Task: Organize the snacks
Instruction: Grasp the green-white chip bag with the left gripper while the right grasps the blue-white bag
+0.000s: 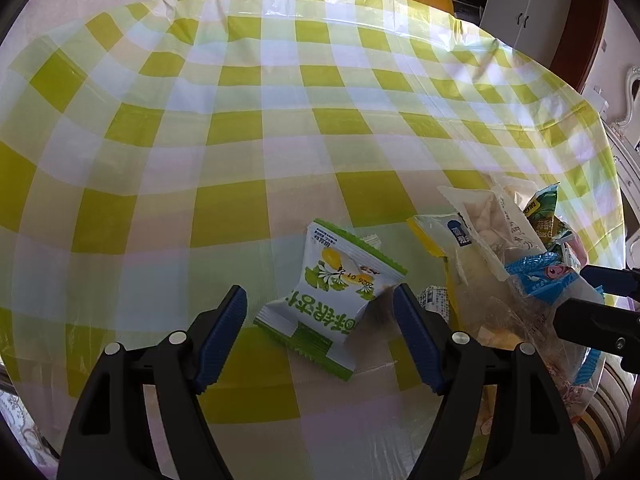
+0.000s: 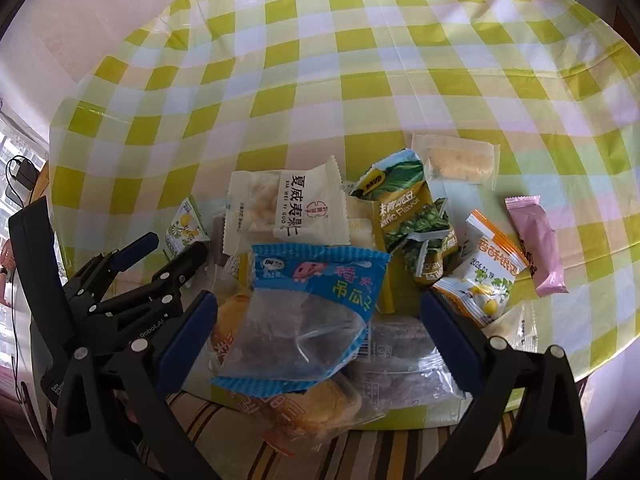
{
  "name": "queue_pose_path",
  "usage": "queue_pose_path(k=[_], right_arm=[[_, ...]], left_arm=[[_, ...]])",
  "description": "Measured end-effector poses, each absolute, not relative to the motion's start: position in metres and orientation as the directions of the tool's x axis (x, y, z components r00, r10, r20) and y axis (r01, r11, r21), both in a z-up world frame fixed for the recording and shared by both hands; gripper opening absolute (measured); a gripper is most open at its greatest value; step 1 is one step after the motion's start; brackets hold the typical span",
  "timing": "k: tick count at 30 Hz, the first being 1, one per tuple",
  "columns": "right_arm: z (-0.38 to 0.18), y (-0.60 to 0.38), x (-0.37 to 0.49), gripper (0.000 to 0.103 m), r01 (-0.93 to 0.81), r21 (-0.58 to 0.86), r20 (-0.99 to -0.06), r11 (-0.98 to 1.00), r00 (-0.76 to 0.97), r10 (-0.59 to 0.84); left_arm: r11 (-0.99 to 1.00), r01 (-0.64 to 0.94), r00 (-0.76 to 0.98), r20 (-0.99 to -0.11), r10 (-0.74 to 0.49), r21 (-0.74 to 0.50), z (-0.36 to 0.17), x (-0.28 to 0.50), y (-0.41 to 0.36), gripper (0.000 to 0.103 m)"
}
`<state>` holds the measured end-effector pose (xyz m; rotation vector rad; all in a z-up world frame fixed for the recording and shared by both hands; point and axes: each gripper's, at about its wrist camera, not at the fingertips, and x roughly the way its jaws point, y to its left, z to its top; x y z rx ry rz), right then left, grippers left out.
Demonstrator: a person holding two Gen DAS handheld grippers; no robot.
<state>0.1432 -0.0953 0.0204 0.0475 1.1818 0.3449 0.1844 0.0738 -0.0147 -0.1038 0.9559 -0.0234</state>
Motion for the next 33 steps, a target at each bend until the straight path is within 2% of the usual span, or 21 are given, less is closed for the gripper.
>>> queue_pose_path(k=[2,7,9,10,12,13,14,21,33], right_arm=[[0.017,-0.094,0.144,0.101,-0.241,0.206,-0.902,0.948,0.328,0.280],[0.013,-0.096,0.144,0.098,-0.243,0.195,-0.907,0.950,0.325,0.269],[0.011,-0.097,0.144,0.091,-0.244,0.204,-0.908,0.948,0.316,0.276],[0.010,-0.098,0.144,0.089,-0.245,0.208,-0.907,0.947,0.313,0.280],[0.010,-0.097,0.143,0.079,-0.255,0.210,-0.907,0.944,0.309,0.285],[0.010,-0.096,0.142,0.073,-0.260,0.211,-0.906,0.942,0.309,0.288],[0.010,-0.095,0.142,0.063,-0.262,0.206,-0.908,0.943,0.309,0.284],[0.016,-0.098,0.139,0.059,-0.281,0.184,-0.897,0.942,0.343,0.278],[0.048,-0.106,0.125,0.058,-0.312,0.123,-0.837,0.942,0.478,0.268]], left_arm=[[0.995,-0.017,0.572,-0.817,-0.069,-0.096,-0.018,0.188,0.074,0.070],[0.994,-0.003,0.568,-0.818,-0.089,-0.110,-0.021,0.188,0.074,0.052],[0.994,0.002,0.569,-0.817,-0.094,-0.113,-0.021,0.188,0.074,0.047],[0.993,0.001,0.569,-0.817,-0.095,-0.114,-0.022,0.188,0.074,0.040],[0.994,-0.012,0.562,-0.823,-0.079,-0.104,-0.023,0.189,0.075,0.035],[0.994,-0.013,0.564,-0.822,-0.081,-0.107,-0.023,0.188,0.076,0.035],[0.994,-0.016,0.565,-0.821,-0.078,-0.106,-0.023,0.187,0.076,0.035],[0.994,-0.058,0.594,-0.803,-0.039,-0.091,-0.015,0.181,0.081,0.034],[0.990,-0.119,0.656,-0.755,0.024,-0.072,0.013,0.162,0.079,0.034]])
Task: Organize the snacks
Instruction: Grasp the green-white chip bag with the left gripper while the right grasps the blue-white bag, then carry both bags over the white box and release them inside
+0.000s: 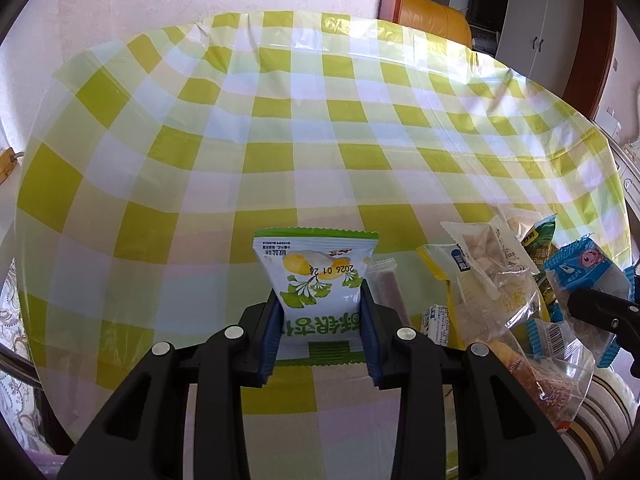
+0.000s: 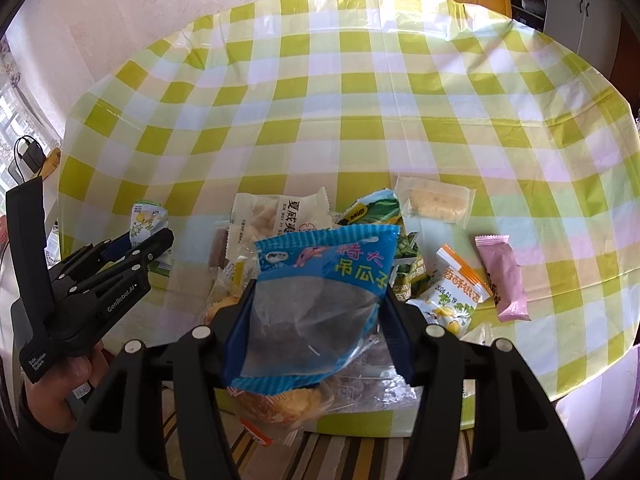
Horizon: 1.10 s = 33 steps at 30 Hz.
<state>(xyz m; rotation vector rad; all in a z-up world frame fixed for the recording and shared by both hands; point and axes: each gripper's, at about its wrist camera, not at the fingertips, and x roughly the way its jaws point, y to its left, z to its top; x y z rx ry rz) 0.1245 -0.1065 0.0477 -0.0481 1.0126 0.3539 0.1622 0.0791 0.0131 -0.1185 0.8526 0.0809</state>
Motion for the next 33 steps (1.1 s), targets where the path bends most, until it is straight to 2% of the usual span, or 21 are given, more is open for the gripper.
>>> queue_pose_path(k=[10,18,33], right_arm=[[0.063,-0.141,0.113,0.058,-0.271,0.132,-0.793,0.954,0.548,0.265],[0.072,-0.192,0.107,0.058,-0.178,0.091,-0.785,0.980,0.592,0.181],[0.060,-0.294,0.079,0.057,0.032,-0.010,-0.801,0.999,0.598,-0.027]], left_arm=[[0.989,-0.114,0.727,-0.686,0.016,-0.098,0.050,0.136,0.051,0.034],[0.987,-0.024,0.750,-0.655,-0.089,-0.160,0.065,0.120,0.007,0.034],[0.949,0.257,0.705,-0.637,-0.312,-0.181,0.073,0.106,-0.111,0.034]])
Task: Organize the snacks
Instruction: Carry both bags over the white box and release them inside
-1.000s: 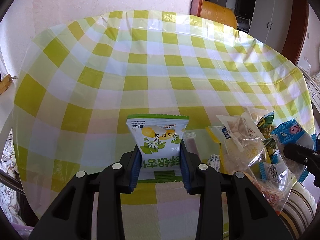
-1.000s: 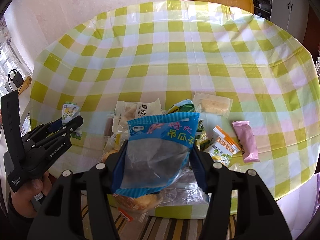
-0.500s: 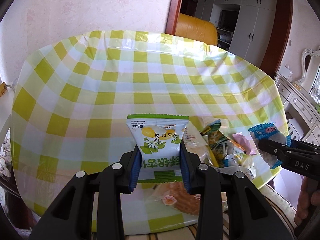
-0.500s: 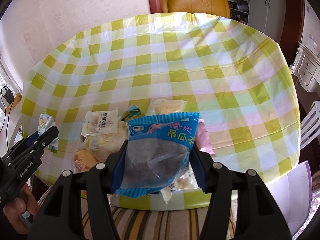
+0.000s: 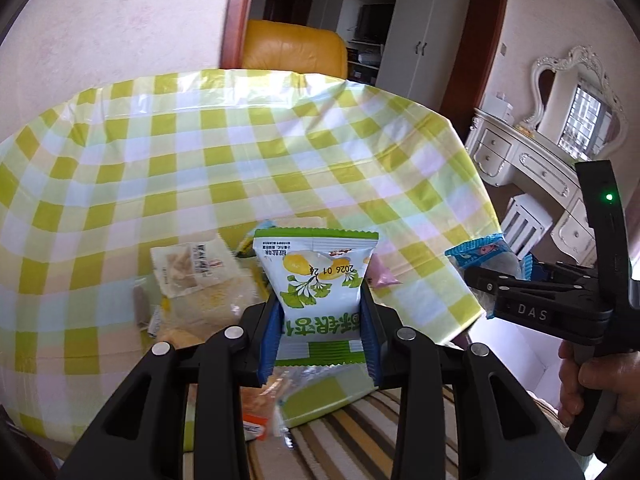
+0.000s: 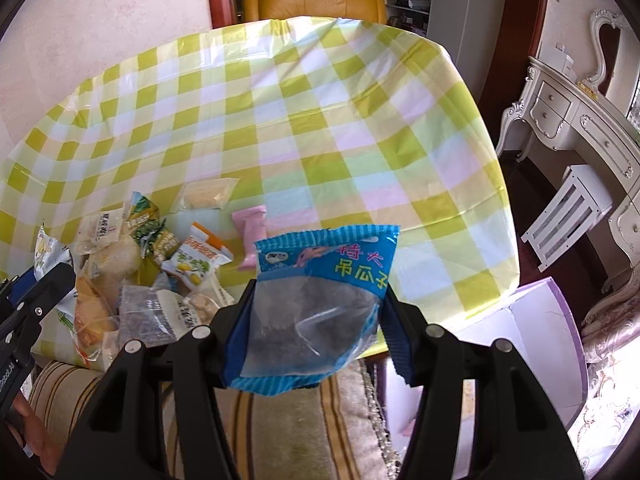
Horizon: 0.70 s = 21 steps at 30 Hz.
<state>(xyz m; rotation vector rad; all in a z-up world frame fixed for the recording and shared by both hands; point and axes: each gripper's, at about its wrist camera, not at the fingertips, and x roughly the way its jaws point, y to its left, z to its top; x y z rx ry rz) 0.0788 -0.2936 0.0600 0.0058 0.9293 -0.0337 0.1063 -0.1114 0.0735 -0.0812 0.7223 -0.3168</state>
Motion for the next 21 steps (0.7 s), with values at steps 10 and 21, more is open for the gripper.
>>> queue_pose_path(k=[10,21], right_arm=[[0.038,-0.363,0.060,0.057,0.167,-0.051,-0.823,0.985,0.552,-0.137],[0.012,-0.430,0.043,0.057,0.293,-0.063,-0.844,0.954,0.495,-0.208]], left_arm=[[0.880,0.425,0.599,-0.662,-0.450,-0.213,0.069,0.104,-0.192,0.034],[0.794,0.552,0.442,-0.719,-0.536,-0.253,0.051,0.107,-0.272,0.034]])
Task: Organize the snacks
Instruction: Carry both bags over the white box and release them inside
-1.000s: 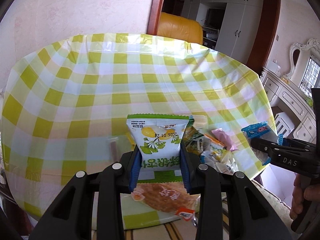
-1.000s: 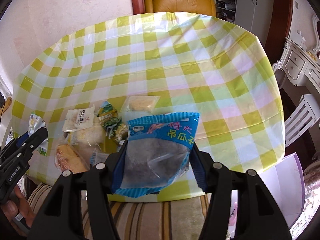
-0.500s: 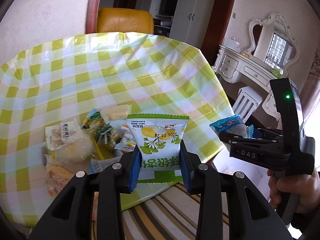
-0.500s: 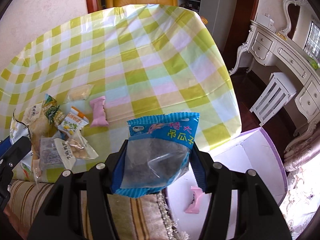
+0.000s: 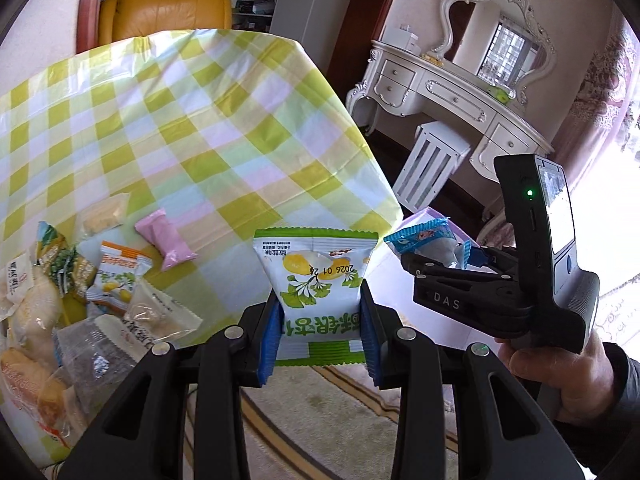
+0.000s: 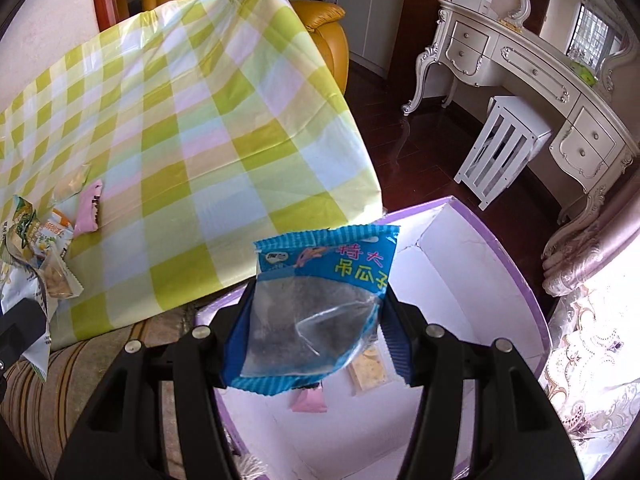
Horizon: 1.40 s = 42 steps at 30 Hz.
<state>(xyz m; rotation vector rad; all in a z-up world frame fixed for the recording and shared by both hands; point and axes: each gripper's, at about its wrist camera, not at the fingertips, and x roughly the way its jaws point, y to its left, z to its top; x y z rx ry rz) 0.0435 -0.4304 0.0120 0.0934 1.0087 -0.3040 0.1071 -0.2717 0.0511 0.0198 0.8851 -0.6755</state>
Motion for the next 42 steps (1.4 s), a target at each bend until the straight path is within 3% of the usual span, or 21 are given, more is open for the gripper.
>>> queue_pose_path(k=[25,29,30,33,36,42], right_arm=[[-0.053,-0.549,0.000,0.058,0.537,-0.084,-0.899,0.840,0.321,-0.296],[-0.059,-0.556,-0.002,0.059,0.552,-0.084,-0.900,0.829,0.315,-0.301],[-0.060,-0.558,-0.002,0.064,0.556,-0.084,-0.900,0.827,0.313,-0.302],[-0.061,-0.563,-0.004,0.076,0.570,-0.083,-0.899,0.817,0.312,-0.308],[-0.063,-0.567,-0.005,0.077,0.580,-0.078,-0.901,0.811,0.306,-0.306],[-0.062,-0.567,-0.004,0.078,0.596,-0.084,-0.901,0.798,0.297,-0.317]], left_arm=[[0.659,0.684,0.148,-0.826,-0.545,-0.312,0.004,0.106,-0.395,0.035],[0.640,0.701,0.117,-0.835,-0.537,-0.314,-0.002,0.105,-0.406,0.035],[0.636,0.703,0.106,-0.838,-0.535,-0.317,-0.004,0.106,-0.409,0.036],[0.628,0.706,0.089,-0.838,-0.538,-0.328,-0.006,0.107,-0.412,0.058],[0.625,0.707,0.102,-0.827,-0.553,-0.330,-0.004,0.106,-0.410,0.072],[0.638,0.692,0.130,-0.812,-0.569,-0.337,0.002,0.108,-0.401,0.084]])
